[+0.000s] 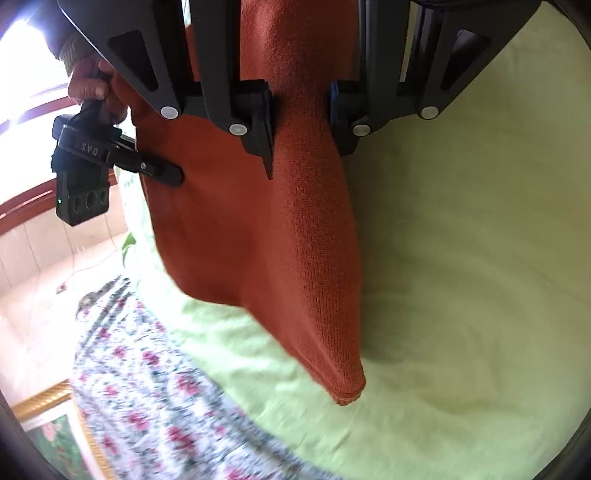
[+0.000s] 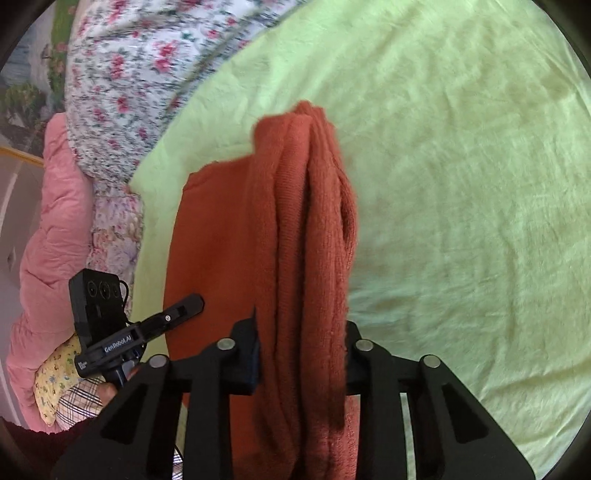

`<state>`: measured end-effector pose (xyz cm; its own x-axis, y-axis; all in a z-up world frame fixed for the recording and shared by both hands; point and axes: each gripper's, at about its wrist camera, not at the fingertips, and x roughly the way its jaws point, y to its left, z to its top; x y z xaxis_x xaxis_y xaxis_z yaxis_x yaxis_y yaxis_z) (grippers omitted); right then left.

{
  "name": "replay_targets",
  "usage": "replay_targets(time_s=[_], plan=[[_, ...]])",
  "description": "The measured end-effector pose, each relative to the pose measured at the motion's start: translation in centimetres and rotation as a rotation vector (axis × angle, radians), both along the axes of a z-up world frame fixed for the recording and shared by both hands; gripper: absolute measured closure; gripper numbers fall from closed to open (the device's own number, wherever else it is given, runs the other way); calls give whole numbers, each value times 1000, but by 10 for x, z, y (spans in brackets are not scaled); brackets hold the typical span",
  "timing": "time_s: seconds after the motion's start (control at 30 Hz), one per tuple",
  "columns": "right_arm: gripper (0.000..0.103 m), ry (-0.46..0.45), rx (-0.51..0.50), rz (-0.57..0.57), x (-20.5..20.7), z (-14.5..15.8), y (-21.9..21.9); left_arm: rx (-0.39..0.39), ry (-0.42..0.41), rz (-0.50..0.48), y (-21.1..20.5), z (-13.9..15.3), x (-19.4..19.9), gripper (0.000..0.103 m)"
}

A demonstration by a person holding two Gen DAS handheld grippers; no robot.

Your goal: Fold small clothes

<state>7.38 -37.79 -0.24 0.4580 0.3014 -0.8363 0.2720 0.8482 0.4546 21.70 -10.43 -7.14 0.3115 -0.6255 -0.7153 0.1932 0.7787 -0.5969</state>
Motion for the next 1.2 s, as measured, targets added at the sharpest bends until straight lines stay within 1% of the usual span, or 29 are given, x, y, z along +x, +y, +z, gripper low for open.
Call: replay_targets(time_s=[0.1, 0.2, 0.37, 0.4, 0.43, 0.53, 0.6, 0.67, 0.73, 0.8, 0.83, 0.87, 0.9, 1.0, 1.07, 1.2], plan=[[78, -44, 20, 28, 2, 11, 18, -15, -40, 7, 14, 21, -12, 83], [79, -69, 37, 84, 12, 15, 47, -19, -69, 46, 48, 41, -24, 83], [79, -71, 104, 176, 39, -2, 98, -16, -71, 133, 116, 52, -41, 83], [79, -67, 112, 196, 44, -7, 108, -9, -67, 159, 130, 51, -45, 83], [79, -60, 124, 220, 50, -14, 120, 15, -26, 207, 142, 50, -48, 83], [79, -36, 137, 281, 64, -32, 147, 13, -9, 286, 180, 43, -59, 83], [79, -13, 139, 311, 73, -44, 162, 28, -2, 327, 203, 34, -65, 83], [79, 15, 117, 327, 81, -55, 173, 46, 19, 355, 215, 22, -68, 83], [79, 35, 84, 322, 86, -62, 175, 40, 37, 369, 225, 9, -72, 82], [73, 55, 87, 314, 87, -66, 172, 53, 48, 376, 226, 3, -74, 79], [72, 64, 77, 310, 86, -67, 171, 72, 53, 380, 227, 2, -74, 77], [68, 73, 57, 307, 85, -67, 172, 85, 55, 382, 228, 3, -75, 74], [67, 79, 40, 304, 85, -65, 171, 105, 61, 388, 228, 3, -76, 71], [67, 68, -24, 283, 84, -51, 171, 150, 54, 405, 230, 9, -81, 68], [67, 18, -91, 250, 79, -32, 167, 196, 40, 426, 231, 16, -83, 65], [67, -65, -126, 219, 83, -7, 171, 238, 14, 451, 239, 27, -83, 63]])
